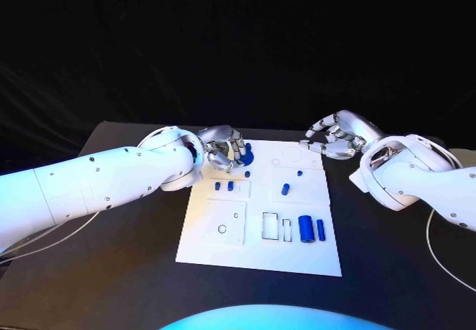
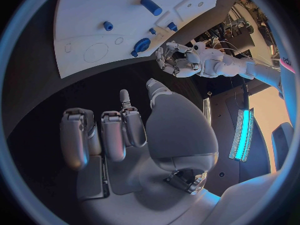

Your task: Assemble the parts on the task board

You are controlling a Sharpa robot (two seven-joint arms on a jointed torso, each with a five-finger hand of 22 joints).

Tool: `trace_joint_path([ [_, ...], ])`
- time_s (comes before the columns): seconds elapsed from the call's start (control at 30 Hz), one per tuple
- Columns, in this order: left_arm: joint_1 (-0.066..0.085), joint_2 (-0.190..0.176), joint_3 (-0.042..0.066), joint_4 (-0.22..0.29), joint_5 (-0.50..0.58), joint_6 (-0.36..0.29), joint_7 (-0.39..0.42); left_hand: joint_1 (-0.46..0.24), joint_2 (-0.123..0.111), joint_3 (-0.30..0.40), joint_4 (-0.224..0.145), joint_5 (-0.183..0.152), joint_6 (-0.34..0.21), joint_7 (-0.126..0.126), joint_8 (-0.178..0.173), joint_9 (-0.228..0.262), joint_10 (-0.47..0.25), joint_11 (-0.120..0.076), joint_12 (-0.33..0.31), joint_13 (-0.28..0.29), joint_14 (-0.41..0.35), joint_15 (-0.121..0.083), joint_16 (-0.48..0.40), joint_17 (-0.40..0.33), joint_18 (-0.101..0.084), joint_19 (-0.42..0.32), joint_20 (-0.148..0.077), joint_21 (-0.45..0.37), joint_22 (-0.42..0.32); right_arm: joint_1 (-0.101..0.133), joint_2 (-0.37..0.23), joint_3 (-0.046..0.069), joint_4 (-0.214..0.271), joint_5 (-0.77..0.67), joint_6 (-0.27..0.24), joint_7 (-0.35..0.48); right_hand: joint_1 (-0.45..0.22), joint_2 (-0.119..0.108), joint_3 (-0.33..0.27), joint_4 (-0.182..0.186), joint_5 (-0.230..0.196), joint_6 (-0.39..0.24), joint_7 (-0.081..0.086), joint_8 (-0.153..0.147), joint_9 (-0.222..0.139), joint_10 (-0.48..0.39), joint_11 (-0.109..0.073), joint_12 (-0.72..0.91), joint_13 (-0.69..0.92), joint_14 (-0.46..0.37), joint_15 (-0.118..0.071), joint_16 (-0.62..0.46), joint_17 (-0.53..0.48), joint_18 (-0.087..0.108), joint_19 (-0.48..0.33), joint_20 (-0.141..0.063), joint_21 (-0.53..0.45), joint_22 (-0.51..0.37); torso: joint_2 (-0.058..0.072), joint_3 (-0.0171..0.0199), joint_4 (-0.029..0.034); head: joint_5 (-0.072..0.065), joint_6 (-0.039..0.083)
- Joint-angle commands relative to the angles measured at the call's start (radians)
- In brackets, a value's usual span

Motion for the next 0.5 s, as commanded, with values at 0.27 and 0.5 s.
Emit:
trace_joint_path([
  [0.27, -0.030, 0.056, -0.007, -0.049, -0.327, -0.022, 0.069, 0.003, -0.016, -0.018, -0.011, -0.009, 0.058, 0.012, -0.029, -0.064, -0.011, 0.004, -0.068, -0.081, 0.037, 0.004, 0.055, -0.005, 0.013, 0.020, 0.004, 0.023, 0.015, -0.005, 0.003, 0.000, 0.001, 0.002, 0.002, 0.017, -0.008, 0.000, -0.002, 0.000, 0.004, -0.001, -0.004, 0.007, 0.001, -0.005, -0.004, -0.010, 0.101, 0.058, -0.006, -0.008, 0.048, 0.012, 0.029, -0.006, -0.013, 0.180, 0.002, -0.0009, -0.0012, -0.008, 0.009],
  [0.5, -0.034, 0.089, -0.009, -0.081, -0.374, 0.066, 0.025, 0.002, -0.012, -0.036, -0.006, -0.017, 0.088, -0.001, -0.053, -0.100, 0.011, -0.005, -0.076, -0.111, 0.082, -0.003, 0.123, 0.027, 0.004, 0.058, 0.000, 0.091, 0.085, -0.005, 0.005, 0.000, 0.002, 0.002, 0.002, 0.016, -0.008, 0.000, -0.002, 0.000, 0.004, -0.001, -0.004, 0.007, 0.001, -0.005, -0.004, -0.010, 0.101, 0.058, -0.006, -0.008, 0.048, 0.012, 0.029, -0.006, -0.013, 0.180, 0.003, -0.0002, -0.0028, -0.009, 0.004],
])
